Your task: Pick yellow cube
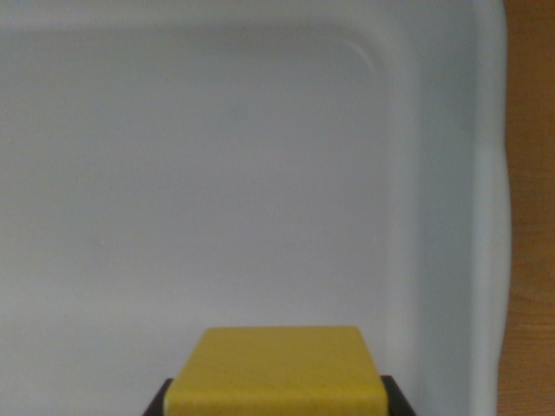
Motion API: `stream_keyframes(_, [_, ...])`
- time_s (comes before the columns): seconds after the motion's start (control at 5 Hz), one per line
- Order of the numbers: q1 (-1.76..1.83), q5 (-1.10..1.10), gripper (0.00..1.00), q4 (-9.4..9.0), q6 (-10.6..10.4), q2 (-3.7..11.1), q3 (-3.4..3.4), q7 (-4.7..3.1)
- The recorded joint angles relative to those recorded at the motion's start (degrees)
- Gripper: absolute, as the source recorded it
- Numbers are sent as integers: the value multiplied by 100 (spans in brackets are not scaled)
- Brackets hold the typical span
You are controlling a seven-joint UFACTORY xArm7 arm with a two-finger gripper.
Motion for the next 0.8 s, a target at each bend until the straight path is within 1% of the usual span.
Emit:
stream_keyframes(0.2, [3, -10, 100, 79, 119, -41, -5, 8])
stream_keyframes(0.4, [3, -10, 100, 79, 119, -41, -5, 8])
stream_keyframes(0.6, [6, -18, 100, 137, 207, -71, -8, 14])
stream_keyframes(0.8, [6, -18, 100, 137, 207, -71, -8, 14])
